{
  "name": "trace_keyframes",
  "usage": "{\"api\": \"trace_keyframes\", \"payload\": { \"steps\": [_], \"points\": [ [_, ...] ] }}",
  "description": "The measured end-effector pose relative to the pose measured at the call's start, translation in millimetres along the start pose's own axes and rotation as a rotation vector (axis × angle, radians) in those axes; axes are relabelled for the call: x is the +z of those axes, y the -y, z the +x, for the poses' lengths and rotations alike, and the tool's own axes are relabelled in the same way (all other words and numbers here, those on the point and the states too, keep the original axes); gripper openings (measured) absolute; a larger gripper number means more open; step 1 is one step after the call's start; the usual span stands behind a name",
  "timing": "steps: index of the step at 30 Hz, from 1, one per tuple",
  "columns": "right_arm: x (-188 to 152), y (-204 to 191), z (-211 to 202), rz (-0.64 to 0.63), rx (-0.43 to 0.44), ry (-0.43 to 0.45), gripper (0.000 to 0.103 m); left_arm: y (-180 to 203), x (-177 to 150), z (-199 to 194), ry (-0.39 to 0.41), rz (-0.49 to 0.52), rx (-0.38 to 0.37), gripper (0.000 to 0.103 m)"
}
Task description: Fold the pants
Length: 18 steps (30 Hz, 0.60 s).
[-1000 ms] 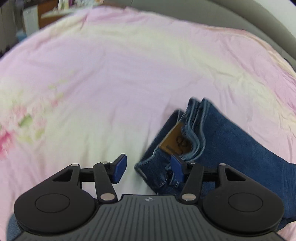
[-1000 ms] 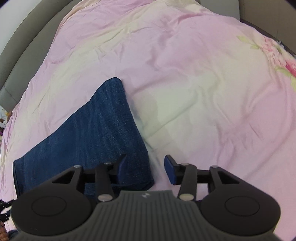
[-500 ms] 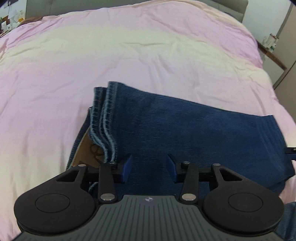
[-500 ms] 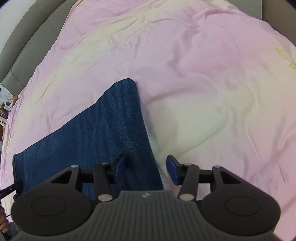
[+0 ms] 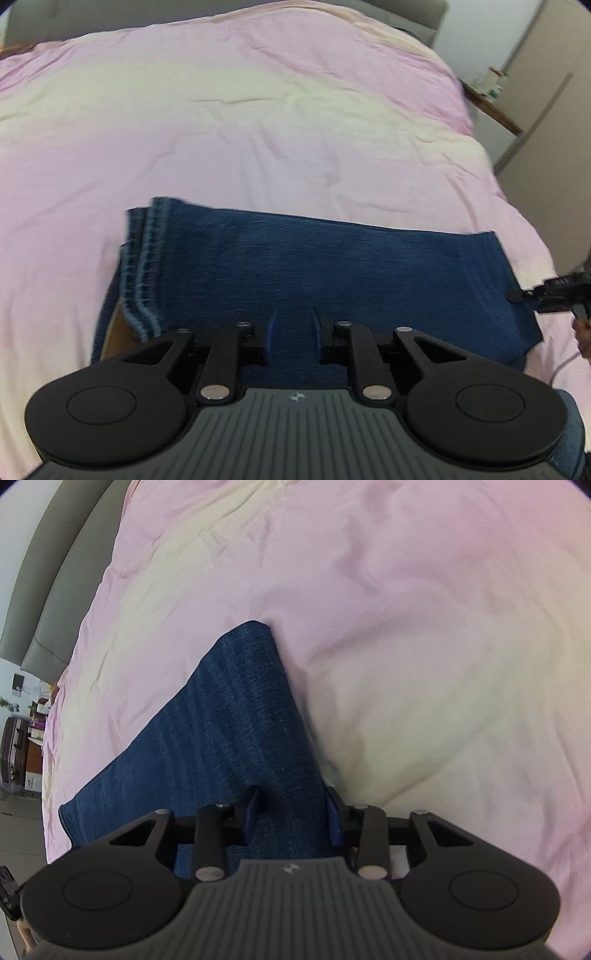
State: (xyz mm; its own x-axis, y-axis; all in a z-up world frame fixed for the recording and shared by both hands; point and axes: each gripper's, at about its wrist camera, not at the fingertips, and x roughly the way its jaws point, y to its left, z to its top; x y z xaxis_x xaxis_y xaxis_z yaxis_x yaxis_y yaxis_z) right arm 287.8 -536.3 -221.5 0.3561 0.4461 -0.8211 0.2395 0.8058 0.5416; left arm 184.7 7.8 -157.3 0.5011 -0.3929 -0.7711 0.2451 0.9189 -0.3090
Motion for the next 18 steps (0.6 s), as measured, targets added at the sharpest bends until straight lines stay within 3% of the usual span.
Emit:
{"api": "trace_keyframes", "payload": {
  "steps": [1,4,7,11,14,18],
  "points": [
    [0,-7,-4,-0.029,-0.019,0.004,0.017,10,2,0,-0.004,0.053,-0.040,0.021],
    [-1,-29,-20,-0.094,-0.040,0.025,0.010,45,5,6,-0.021,0.253,-0.103,0.021],
    [1,-46,-40,-0.122,-0.011,0.050,0.009,73,4,18,-0.054,0.417,-0.137,0.021],
    [-2,-72,-60,-0.163,0.014,0.069,0.008,103,-4,40,-0.119,0.555,-0.227,0.021],
    [-1,-84,-69,-0.156,0.043,0.083,0.007,122,-17,62,-0.184,0.657,-0.231,0.021],
    [-3,-91,-77,-0.100,0.107,0.100,0.007,128,-36,86,-0.249,0.719,-0.184,0.021]
  ]
}}
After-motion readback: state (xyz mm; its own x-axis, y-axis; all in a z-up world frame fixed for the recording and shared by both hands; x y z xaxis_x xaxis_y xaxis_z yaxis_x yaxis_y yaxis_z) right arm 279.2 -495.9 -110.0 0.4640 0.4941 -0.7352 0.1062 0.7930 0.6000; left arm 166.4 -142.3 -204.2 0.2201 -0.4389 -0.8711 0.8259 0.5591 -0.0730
